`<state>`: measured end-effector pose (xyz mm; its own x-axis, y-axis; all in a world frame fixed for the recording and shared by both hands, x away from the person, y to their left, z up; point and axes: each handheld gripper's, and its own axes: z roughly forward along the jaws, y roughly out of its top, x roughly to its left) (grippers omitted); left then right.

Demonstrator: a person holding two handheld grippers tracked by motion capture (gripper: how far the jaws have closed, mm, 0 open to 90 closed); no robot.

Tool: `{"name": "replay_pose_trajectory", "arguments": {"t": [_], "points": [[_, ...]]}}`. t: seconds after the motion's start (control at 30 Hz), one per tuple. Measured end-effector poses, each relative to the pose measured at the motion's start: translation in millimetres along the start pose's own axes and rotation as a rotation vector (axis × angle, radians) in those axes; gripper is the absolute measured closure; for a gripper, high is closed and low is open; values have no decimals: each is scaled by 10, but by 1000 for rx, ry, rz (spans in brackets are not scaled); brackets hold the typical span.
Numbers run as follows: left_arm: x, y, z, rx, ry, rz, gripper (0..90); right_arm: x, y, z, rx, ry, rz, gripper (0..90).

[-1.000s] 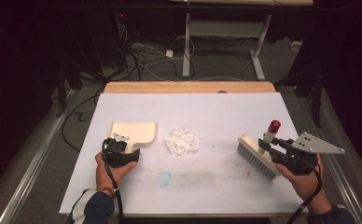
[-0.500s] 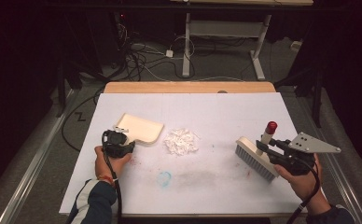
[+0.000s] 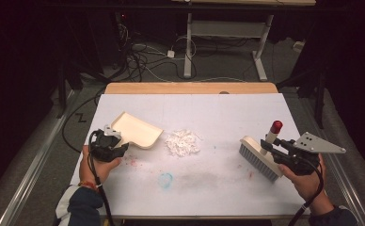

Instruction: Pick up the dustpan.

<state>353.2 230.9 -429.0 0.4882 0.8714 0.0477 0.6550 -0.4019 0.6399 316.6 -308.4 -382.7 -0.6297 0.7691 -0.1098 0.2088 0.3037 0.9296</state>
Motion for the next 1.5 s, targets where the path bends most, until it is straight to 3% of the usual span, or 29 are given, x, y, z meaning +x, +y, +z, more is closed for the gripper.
{"name": "replay_pose_trajectory", "arguments": {"t": [0.07,0.33,0.47,0.7,1.0,1.5], "points": [[-54,-41,-90,-3,-8,38,636,-23,-7,2,3,-10,5,701],[-242,-205,-281,-5,-42,110,636,-57,-15,5,9,-22,12,701],[-326,-276,-365,3,-104,174,635,-74,-16,16,9,-25,18,701],[-392,-362,-390,28,-126,195,635,-69,-12,38,3,-17,28,702],[-445,-505,-366,72,-137,189,635,-81,12,101,6,-10,46,702],[-489,-556,-310,107,-156,192,634,-26,96,146,-17,18,32,702]]}}
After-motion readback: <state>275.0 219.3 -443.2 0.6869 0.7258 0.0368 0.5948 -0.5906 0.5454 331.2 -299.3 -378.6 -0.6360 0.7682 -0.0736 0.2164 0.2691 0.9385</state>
